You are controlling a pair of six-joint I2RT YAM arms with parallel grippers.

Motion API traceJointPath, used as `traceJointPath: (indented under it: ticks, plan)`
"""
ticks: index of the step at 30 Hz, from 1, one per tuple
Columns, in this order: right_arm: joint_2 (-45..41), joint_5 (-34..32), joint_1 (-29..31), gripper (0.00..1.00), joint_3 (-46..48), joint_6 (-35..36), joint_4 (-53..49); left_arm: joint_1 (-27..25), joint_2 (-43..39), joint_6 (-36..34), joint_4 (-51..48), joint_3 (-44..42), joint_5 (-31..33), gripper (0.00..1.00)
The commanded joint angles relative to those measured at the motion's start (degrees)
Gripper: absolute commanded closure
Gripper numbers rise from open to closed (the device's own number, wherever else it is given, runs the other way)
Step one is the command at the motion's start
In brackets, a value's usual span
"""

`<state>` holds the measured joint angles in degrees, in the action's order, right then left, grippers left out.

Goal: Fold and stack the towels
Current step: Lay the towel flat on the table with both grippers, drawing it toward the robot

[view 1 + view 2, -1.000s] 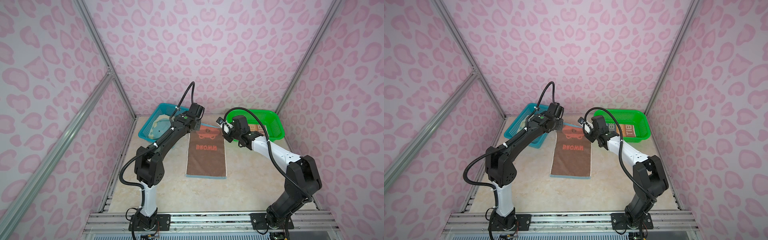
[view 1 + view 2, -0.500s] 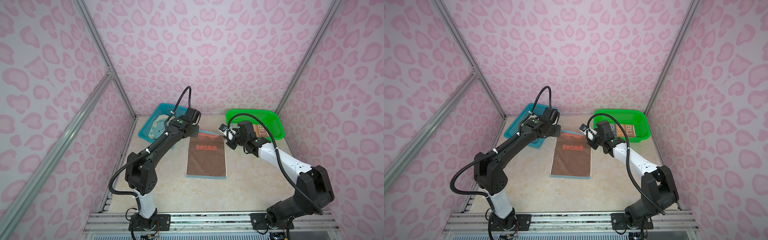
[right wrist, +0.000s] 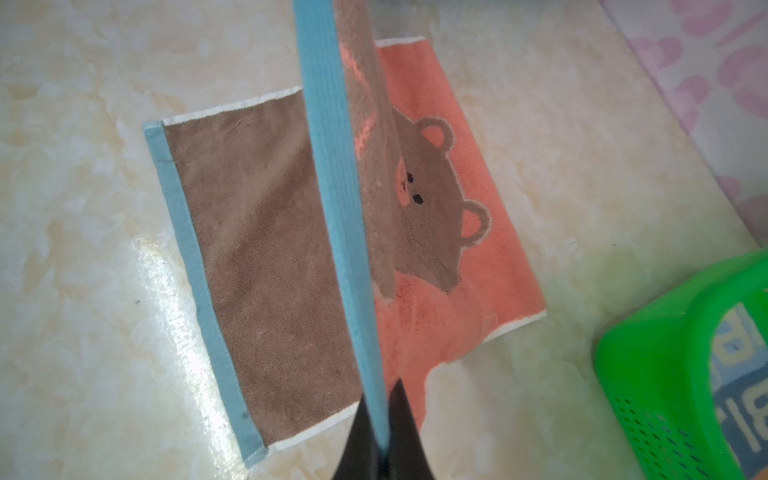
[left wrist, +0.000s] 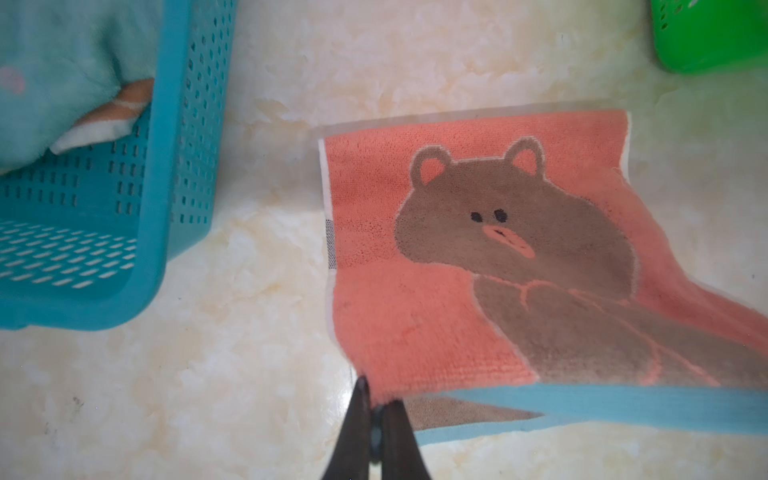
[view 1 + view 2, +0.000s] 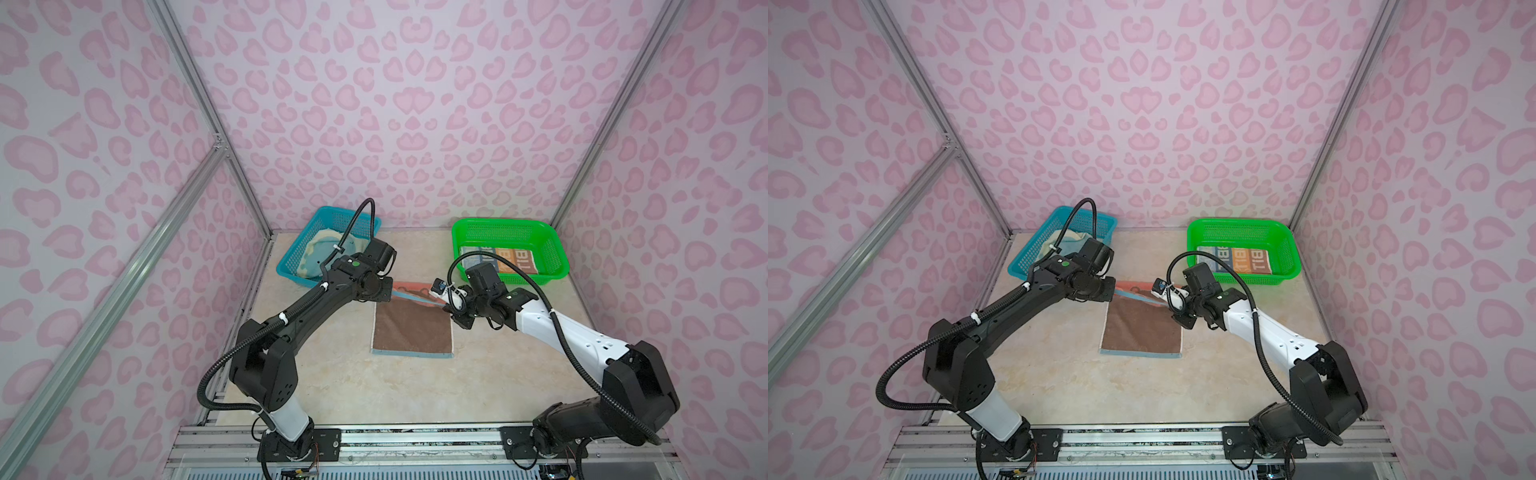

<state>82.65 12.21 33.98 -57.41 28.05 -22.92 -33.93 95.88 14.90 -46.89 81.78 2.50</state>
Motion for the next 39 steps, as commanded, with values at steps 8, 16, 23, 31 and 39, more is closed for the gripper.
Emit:
traceJointPath:
  ticks: [8, 16, 23, 31, 39]
  plan:
    - [-0.8, -1.3, 4.4, 1.00, 2.9, -1.9, -7.8, -3.1, -2.7, 2.3, -0.4, -6.4, 1.6, 0.98]
    - [4.3, -0.5, 7.9, 0.97, 3.7, -2.1, -8.2, -5.1, -0.1, 4.1, 2.7, -11.8, 0.9, 0.98]
    - [11.0, -1.4, 10.5, 0.90, 1.4, -1.6, -10.3, -6.6, 0.6, 4.6, 4.8, -14.6, -0.5, 0.89]
    - [12.5, -1.0, 12.6, 0.70, 1.6, -1.7, -11.7, -6.8, -2.6, 5.4, 4.1, -18.7, -2.0, 0.82]
    - [10.6, 0.1, 13.6, 0.61, 2.5, -2.4, -13.6, -7.1, -7.8, 6.5, 0.5, -21.1, -1.2, 0.59]
